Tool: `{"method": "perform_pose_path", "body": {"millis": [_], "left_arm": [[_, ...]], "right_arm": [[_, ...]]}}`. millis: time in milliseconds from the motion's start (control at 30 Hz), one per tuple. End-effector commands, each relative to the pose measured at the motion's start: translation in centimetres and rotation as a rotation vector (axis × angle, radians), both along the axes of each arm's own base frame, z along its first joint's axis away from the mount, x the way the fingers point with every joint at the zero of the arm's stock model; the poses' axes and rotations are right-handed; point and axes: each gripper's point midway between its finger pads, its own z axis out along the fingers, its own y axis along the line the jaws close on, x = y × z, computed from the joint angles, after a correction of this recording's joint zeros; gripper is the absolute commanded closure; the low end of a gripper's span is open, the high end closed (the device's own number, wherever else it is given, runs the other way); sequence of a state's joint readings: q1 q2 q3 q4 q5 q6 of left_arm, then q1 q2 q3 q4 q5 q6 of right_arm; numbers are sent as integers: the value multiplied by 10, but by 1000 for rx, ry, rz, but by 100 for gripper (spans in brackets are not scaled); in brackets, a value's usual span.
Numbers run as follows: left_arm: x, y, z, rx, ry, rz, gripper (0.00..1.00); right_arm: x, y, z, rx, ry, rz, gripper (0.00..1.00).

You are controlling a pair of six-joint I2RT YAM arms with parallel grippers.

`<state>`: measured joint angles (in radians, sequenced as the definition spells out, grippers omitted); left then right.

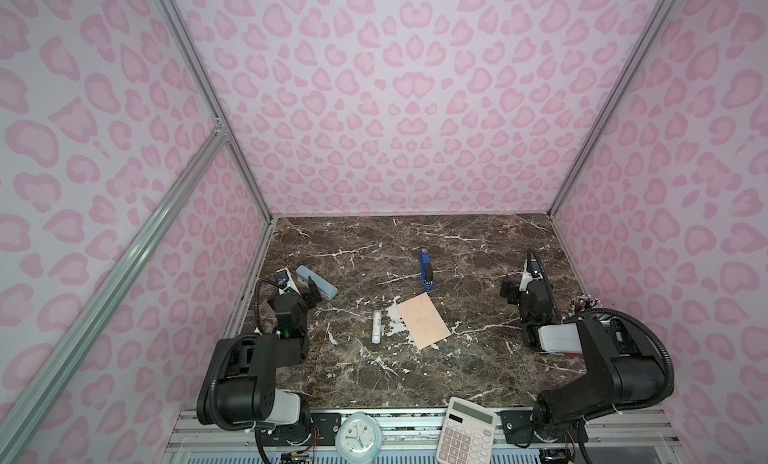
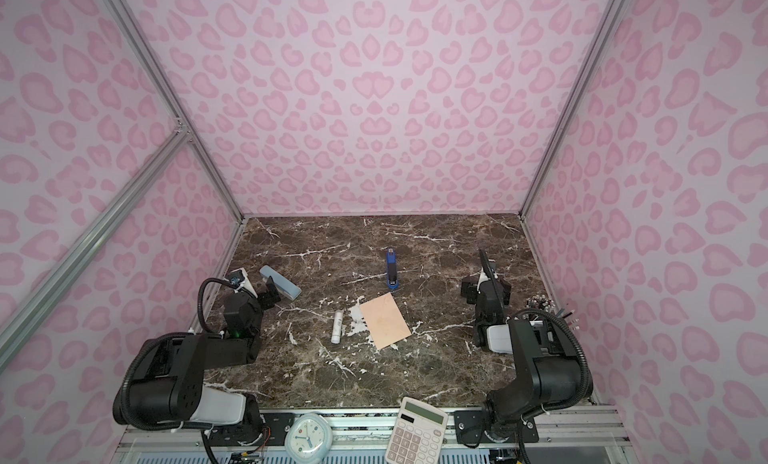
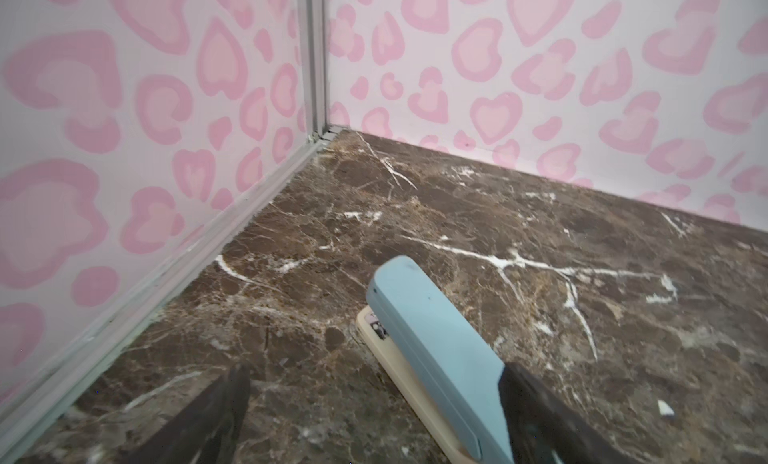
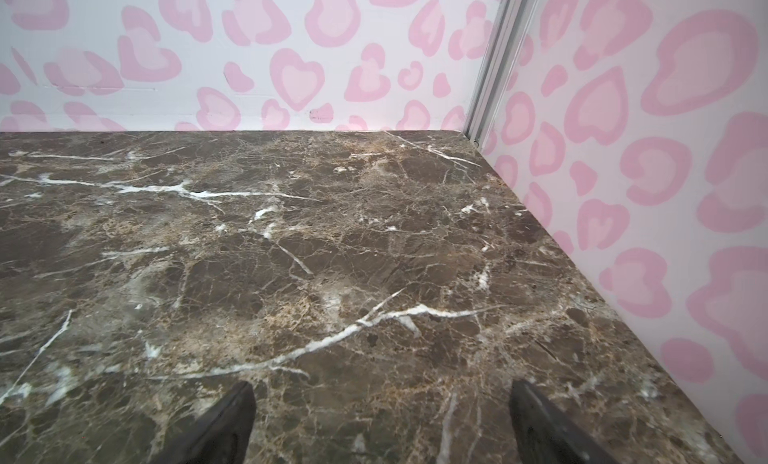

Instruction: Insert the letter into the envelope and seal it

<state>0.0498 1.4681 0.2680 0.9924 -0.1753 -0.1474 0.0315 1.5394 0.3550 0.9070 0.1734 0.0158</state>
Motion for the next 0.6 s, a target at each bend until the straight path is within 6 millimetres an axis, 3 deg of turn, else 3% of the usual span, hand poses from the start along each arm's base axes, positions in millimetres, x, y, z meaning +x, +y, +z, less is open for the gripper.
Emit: {"method": "perform_pose_path", "body": {"millis": [0, 567], "left_arm": [[12, -12, 24, 42, -96, -70, 4], [15, -18, 21, 83, -52, -72, 3]], "right_arm": [[4, 4, 6, 22, -30, 21, 3], [5, 9, 6, 28, -28, 66, 3]]}}
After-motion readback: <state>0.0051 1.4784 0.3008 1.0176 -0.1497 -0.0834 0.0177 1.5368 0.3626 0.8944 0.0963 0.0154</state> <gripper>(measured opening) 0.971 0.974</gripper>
